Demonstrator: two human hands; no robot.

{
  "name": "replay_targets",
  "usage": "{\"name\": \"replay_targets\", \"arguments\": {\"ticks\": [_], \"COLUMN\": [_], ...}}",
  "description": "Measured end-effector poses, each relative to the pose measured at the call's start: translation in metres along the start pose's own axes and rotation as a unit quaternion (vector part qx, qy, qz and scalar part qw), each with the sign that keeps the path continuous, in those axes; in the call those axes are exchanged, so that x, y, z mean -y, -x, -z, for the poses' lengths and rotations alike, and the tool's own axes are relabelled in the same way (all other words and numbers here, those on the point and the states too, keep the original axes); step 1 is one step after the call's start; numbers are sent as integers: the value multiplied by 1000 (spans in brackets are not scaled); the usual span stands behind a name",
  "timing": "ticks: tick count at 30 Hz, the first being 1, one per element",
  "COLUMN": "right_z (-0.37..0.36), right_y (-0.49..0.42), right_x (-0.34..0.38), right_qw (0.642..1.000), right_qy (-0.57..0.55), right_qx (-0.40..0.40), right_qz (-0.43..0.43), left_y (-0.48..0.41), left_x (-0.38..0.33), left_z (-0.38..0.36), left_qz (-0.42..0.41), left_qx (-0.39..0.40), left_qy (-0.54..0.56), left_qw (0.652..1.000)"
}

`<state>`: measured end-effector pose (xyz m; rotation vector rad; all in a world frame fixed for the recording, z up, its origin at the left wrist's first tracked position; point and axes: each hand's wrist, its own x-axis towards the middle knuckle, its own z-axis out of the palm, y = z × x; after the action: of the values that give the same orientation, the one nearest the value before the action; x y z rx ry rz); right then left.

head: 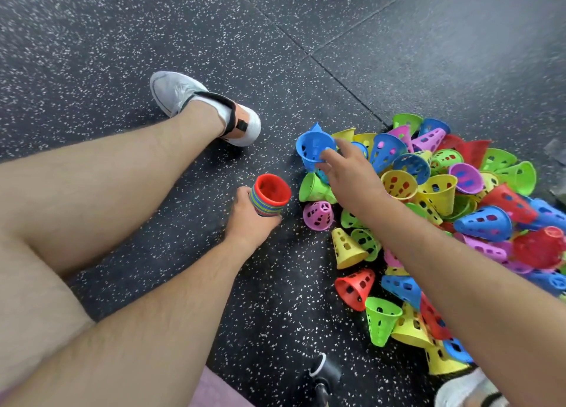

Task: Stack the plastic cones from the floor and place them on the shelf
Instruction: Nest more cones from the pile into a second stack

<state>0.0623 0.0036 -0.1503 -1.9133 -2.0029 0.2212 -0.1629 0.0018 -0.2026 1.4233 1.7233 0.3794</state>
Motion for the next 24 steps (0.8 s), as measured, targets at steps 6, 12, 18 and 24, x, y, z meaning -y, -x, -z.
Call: {"name": "replay_targets", "arguments": {"ticks": [6, 12, 18, 24], "right_z": [-3, -1, -9, -13], "right_y": [7, 3, 6, -16], "right_x": [14, 17, 28, 8], "right_qw": [994, 990, 983, 985], "right_qy": [-97, -126, -45, -76], "right_qx": [11, -19, 178, 112], "right_qz": [-45, -67, -6, -103], "left_y": [-13, -15, -19, -28], "left_x": [-25, -30, -34, -40], "left_z": [-6, -5, -10, -12], "left_qz": [-21, -44, -31, -45], "left_qx": [16, 40, 41, 44], "left_qy": [-5, -20, 3, -68], "left_qw": [1000, 998, 999, 996]}}
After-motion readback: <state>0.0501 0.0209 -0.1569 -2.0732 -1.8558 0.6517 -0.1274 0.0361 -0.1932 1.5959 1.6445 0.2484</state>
